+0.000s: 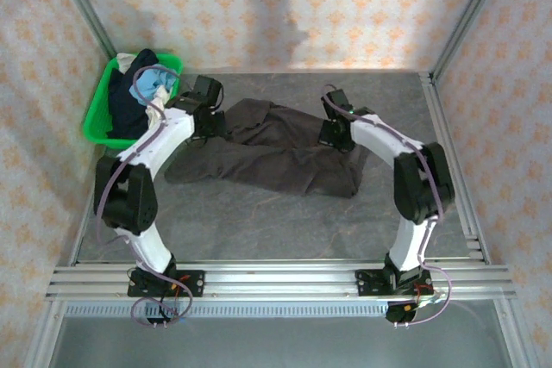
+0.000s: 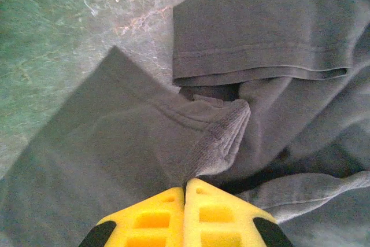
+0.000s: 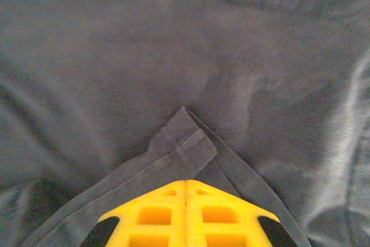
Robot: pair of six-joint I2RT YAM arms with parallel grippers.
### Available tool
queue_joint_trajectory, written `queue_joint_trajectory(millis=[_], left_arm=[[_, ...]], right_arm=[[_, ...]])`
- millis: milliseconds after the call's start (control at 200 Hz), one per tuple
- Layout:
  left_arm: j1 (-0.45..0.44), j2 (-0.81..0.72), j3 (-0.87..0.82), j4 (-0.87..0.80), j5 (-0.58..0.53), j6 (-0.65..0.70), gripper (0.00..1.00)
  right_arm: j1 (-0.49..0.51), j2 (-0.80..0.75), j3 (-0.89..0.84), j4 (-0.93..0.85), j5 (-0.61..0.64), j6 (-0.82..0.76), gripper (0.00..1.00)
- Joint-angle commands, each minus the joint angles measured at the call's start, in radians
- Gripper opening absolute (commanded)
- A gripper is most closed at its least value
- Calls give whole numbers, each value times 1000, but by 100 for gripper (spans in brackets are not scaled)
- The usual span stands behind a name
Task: Fold and stack the t-shirts
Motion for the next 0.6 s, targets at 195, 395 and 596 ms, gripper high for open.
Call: queue_joint_trajectory(millis=[195, 395, 596], left_arm=[[3, -341, -168, 35, -13, 12, 0], [3, -283, -254, 31, -15, 2, 0], [4, -273, -348, 64, -51, -2, 0]], right_arm=[[-2, -268, -146, 1, 17, -7, 23], [1, -14, -47, -5, -14, -16, 56], [7, 164, 83, -39, -1, -23, 58]])
